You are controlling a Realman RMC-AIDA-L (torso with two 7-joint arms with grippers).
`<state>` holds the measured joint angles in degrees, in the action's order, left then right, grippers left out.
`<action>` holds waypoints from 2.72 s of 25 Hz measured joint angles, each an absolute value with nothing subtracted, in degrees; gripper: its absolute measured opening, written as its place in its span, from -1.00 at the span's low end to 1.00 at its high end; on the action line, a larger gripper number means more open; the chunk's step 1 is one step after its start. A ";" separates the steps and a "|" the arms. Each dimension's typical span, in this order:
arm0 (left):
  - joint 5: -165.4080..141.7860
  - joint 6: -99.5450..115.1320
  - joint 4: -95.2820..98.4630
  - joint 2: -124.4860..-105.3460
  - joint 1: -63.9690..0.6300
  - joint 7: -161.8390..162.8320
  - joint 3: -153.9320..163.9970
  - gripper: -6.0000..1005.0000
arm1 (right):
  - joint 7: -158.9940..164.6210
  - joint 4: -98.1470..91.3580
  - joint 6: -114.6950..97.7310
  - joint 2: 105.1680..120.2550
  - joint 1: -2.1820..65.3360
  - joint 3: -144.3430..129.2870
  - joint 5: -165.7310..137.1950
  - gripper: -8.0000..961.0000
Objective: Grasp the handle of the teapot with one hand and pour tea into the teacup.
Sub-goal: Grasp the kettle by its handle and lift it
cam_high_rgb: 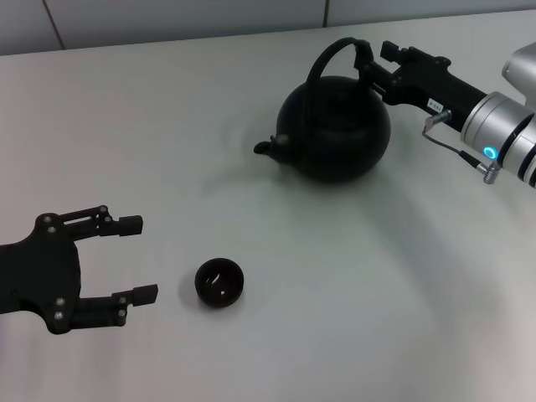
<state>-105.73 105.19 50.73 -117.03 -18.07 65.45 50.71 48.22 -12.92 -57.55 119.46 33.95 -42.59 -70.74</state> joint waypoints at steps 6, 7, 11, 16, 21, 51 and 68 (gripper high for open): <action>-105.73 105.02 50.71 -117.06 -18.10 65.43 50.67 0.56 | 43.75 -12.32 -57.93 119.59 34.38 -40.72 -69.08 -0.13; -105.73 104.98 50.71 -117.09 -18.11 65.43 50.58 0.56 | 43.61 -12.06 -57.99 119.59 34.47 -40.70 -68.15 -0.20; -105.73 104.86 50.71 -117.20 -18.11 65.41 50.21 0.56 | 43.28 -11.68 -58.18 119.51 34.64 -41.09 -66.68 -0.47; -105.73 104.75 50.71 -117.28 -18.15 65.40 50.11 0.56 | 42.22 -11.59 -57.87 119.43 34.63 -42.24 -66.94 -0.60; -105.73 104.39 50.98 -117.53 -18.28 65.39 50.09 0.56 | 41.84 -11.60 -57.70 119.43 34.39 -42.74 -67.02 -0.61; -107.19 103.53 50.72 -117.84 -19.77 65.39 50.18 0.56 | 39.87 -10.38 -56.17 119.61 33.30 -39.37 -66.22 -0.88; -107.32 103.47 50.78 -117.86 -19.29 65.39 50.09 0.56 | 38.26 -10.71 -63.85 119.38 32.70 -40.30 -66.93 -0.95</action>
<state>-107.32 103.47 50.78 -117.86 -19.29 65.39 50.09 38.26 -10.71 -63.85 119.38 32.70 -40.30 -66.93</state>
